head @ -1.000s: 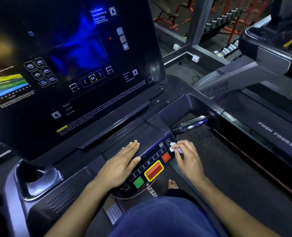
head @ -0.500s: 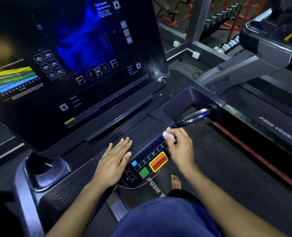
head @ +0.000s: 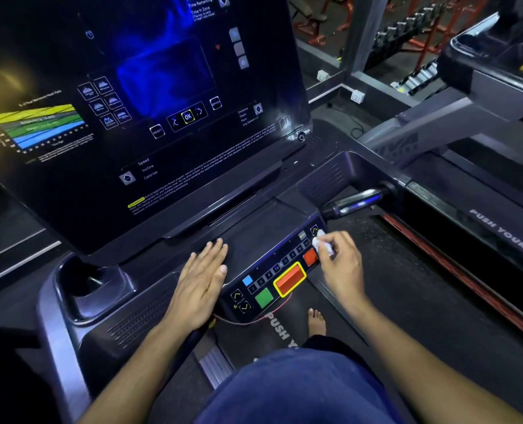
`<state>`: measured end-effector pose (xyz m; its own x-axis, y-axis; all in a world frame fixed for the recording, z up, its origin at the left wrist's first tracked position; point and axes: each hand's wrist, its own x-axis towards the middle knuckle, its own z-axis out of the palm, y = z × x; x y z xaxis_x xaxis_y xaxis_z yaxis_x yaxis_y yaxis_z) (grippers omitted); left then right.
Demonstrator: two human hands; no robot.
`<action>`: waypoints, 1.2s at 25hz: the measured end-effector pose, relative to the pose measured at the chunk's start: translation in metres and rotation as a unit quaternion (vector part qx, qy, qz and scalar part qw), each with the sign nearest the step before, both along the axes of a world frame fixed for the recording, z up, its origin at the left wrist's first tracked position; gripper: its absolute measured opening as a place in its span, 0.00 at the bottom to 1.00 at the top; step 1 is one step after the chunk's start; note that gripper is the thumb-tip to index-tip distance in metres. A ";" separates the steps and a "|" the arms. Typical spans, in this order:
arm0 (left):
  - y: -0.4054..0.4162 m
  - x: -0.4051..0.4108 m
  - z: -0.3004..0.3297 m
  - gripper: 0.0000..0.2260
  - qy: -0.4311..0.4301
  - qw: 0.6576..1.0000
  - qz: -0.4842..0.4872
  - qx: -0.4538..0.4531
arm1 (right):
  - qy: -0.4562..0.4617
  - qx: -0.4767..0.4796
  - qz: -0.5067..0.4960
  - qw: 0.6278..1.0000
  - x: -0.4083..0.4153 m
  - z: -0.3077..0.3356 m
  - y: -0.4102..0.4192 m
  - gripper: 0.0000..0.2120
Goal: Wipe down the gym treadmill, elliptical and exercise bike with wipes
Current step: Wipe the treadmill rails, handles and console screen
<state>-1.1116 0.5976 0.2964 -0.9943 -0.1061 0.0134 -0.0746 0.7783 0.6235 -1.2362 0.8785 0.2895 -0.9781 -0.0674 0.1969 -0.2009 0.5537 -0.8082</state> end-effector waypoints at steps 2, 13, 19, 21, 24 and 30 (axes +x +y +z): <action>-0.003 -0.001 -0.001 0.28 -0.002 1.000 -0.005 0.020 | -0.022 -0.007 0.041 0.999 0.029 -0.006 -0.007 0.03; -0.024 0.001 -0.010 0.32 -0.022 0.999 -0.005 0.031 | 0.000 -0.029 0.042 0.999 0.022 0.025 -0.056 0.04; -0.025 0.000 -0.012 0.29 -0.010 1.000 -0.002 0.029 | 0.078 0.022 0.344 0.936 0.088 0.012 -0.085 0.05; -0.025 0.000 -0.011 0.29 -0.018 0.999 0.000 0.030 | 0.092 0.057 0.381 0.918 0.081 0.011 -0.081 0.05; -0.021 0.003 -0.011 0.30 -0.026 0.999 0.011 0.027 | 0.090 0.063 0.273 0.956 0.043 0.013 -0.059 0.05; -0.020 0.007 -0.009 0.30 -0.034 0.999 0.020 0.028 | 0.060 0.082 0.187 0.977 0.042 0.016 -0.050 0.04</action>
<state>-1.1047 0.5777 0.2874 -0.9876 -0.1446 -0.0605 -0.1484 0.7383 0.6579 -1.1943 0.8283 0.3058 -0.8494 -0.4564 0.2650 -0.5021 0.5439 -0.6724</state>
